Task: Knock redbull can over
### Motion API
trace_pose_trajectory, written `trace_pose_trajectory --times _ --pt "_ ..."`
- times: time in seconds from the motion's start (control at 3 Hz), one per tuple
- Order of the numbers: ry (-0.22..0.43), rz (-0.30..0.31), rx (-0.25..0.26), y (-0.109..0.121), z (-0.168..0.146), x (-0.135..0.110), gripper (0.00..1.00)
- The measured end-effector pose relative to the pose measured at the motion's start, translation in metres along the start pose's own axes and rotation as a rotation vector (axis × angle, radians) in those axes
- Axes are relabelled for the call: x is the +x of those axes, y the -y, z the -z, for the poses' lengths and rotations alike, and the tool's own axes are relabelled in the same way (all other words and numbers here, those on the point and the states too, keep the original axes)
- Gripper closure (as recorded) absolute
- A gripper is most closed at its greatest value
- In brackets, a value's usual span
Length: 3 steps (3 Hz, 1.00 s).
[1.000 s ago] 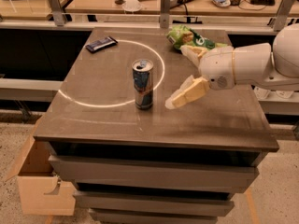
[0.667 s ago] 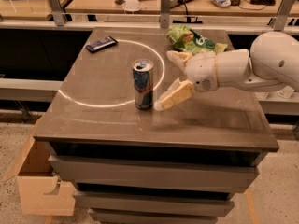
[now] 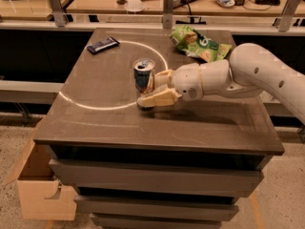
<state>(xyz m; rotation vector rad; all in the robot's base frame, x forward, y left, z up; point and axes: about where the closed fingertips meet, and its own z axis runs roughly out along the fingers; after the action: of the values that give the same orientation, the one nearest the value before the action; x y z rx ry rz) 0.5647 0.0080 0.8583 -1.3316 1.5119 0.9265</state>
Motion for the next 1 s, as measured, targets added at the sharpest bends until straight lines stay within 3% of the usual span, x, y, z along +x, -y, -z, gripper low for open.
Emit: trace_pose_trajectory --times 0.33,0.67,1.0 --pt "-0.021 0.034 -0.016 0.0 -0.004 -0.007 0.72" --pt "-0.117 0.292 0.083 0.012 0.016 -0.054 1.0" --pt "-0.258 0.519 0.143 0.024 0.03 -0.087 1.0"
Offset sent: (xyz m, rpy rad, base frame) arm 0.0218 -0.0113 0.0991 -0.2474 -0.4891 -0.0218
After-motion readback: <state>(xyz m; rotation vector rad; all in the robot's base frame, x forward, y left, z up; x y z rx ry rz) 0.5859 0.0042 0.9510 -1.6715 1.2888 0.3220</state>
